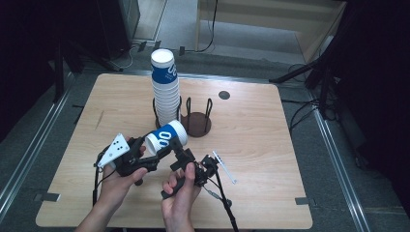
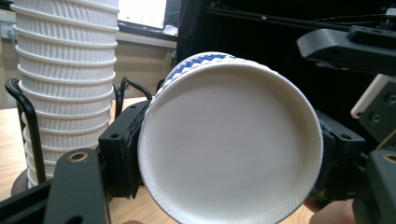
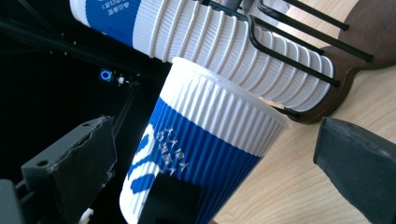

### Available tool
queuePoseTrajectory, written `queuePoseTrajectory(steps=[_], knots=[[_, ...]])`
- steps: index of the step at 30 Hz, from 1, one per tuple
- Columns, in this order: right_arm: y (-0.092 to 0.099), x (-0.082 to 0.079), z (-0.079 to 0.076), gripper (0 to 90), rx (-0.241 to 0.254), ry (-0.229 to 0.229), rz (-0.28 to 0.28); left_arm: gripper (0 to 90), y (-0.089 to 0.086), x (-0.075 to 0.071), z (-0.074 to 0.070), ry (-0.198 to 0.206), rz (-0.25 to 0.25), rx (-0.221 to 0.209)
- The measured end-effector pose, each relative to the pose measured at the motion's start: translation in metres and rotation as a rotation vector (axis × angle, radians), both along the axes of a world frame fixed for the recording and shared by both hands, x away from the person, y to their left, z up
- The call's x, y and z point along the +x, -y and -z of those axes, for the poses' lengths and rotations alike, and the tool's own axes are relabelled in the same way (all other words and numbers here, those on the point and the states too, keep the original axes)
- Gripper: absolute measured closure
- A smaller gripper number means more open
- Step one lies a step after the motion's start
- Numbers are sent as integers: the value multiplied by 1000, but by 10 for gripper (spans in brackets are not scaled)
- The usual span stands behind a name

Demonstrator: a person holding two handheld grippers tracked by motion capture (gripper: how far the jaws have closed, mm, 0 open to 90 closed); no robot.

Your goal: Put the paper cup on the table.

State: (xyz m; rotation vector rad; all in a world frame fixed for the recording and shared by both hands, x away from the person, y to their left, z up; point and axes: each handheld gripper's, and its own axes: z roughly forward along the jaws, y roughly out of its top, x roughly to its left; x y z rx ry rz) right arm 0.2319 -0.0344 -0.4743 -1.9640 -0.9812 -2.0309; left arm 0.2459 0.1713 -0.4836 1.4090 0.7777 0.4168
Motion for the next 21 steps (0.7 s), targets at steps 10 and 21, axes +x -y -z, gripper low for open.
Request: queuePoseTrajectory(steps=[10, 21], knots=[[2, 11, 5, 0, 117, -42, -1, 266, 4, -2, 0, 4, 26, 8], [5, 21, 10, 0, 176, -56, -14, 266, 7, -3, 0, 1, 62, 7]])
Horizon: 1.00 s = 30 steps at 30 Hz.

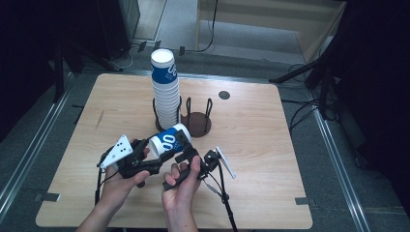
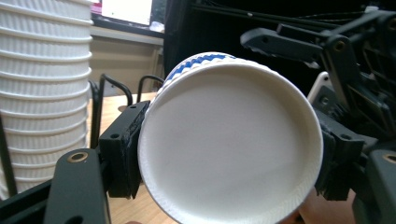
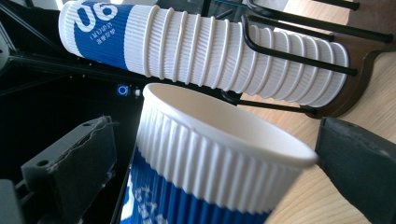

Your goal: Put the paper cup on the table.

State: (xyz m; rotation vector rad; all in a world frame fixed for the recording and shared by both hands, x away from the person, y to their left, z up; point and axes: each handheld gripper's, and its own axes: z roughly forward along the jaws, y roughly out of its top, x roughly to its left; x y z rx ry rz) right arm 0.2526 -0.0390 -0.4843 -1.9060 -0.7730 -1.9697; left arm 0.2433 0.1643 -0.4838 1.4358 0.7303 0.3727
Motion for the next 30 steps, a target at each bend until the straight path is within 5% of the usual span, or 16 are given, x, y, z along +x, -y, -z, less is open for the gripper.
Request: queuePoseTrajectory(steps=[30], knots=[[6, 7, 16, 118, 95, -25, -16, 258, 7, -1, 3, 5, 22, 43]])
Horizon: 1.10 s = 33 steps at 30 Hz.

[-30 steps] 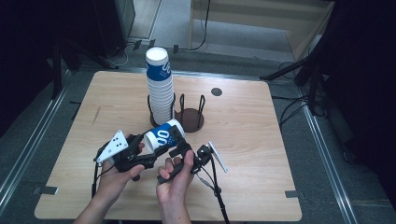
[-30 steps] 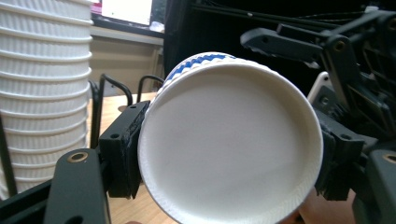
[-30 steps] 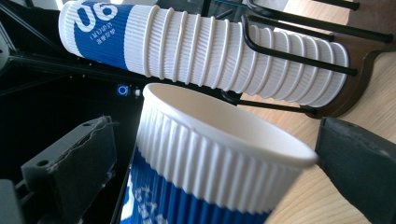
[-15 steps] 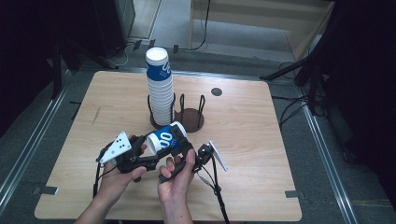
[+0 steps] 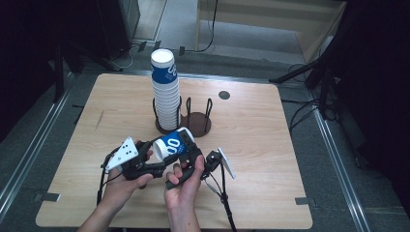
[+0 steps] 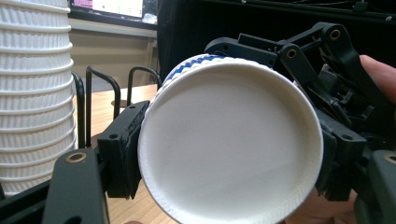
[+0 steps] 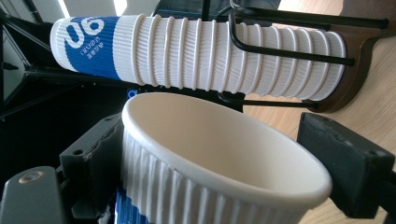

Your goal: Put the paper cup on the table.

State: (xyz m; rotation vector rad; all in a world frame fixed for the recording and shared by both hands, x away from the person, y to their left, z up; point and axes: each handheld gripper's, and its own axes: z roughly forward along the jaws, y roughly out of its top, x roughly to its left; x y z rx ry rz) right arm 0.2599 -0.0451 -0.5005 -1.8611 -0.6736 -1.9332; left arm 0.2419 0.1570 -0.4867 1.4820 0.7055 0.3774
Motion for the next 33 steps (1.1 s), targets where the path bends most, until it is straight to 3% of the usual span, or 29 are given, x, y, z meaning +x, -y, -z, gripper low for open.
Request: queuePoseTrajectory(steps=[9, 14, 18, 21, 23, 27, 30, 33], knots=[[0, -1, 1, 133, -5, 33, 9, 247, -2, -2, -1, -8, -17, -20], [2, -2, -1, 136, -22, 43, 26, 146, -2, -4, -4, -11, -5, -32], [4, -2, -1, 137, -36, 53, 46, 134, -2, -6, -6, -21, -41, -1], [6, -3, -2, 139, -45, 65, 53, 116, -4, -7, -6, -33, -32, 14], [7, -3, -3, 141, -51, 83, 52, 115, -4, -8, -6, -15, -39, 29], [11, -5, -5, 144, -72, 111, 69, 101, -6, -7, -6, -15, -57, 38], [15, -6, -9, 143, -107, 143, 91, 75, -9, -7, -6, -37, -41, 33], [18, -8, -13, 143, -161, 173, 111, 21, -10, -7, -7, -55, -47, 58]])
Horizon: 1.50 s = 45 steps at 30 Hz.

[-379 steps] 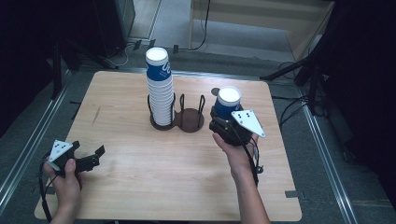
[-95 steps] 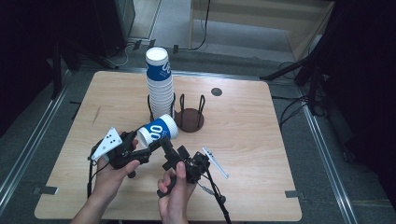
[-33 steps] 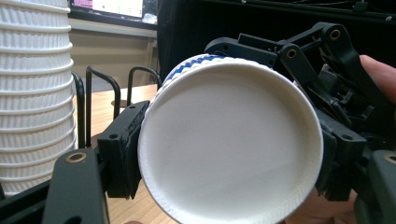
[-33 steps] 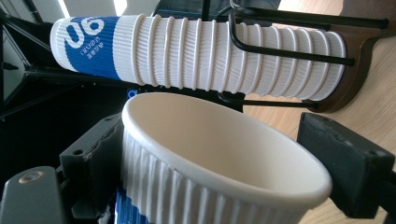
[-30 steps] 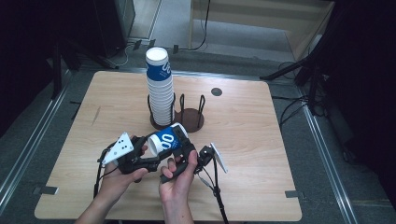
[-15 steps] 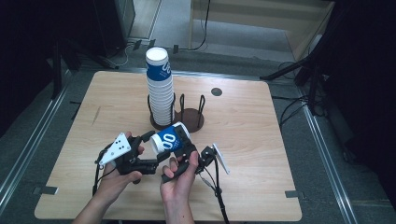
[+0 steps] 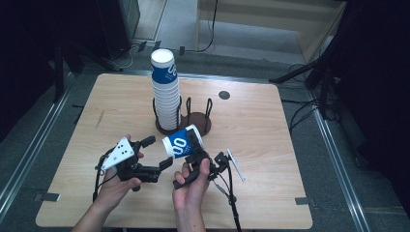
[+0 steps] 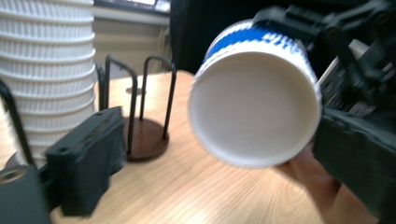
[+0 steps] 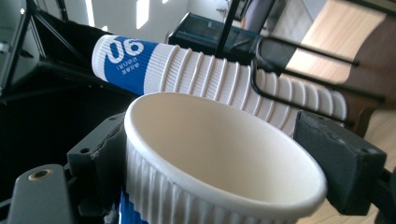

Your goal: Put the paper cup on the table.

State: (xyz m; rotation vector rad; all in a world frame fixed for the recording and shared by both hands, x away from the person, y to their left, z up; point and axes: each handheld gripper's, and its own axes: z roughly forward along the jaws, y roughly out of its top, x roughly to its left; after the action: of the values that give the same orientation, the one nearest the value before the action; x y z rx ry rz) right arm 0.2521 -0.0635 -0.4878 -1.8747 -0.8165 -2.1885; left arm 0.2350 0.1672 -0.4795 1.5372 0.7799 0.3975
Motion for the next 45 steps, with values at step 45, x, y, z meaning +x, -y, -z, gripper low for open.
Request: queuePoseTrajectory(steps=[45], knots=[[-16, -9, -18, 144, -788, 370, 282, 20, -64, 23, 37, -171, -254, 147]])
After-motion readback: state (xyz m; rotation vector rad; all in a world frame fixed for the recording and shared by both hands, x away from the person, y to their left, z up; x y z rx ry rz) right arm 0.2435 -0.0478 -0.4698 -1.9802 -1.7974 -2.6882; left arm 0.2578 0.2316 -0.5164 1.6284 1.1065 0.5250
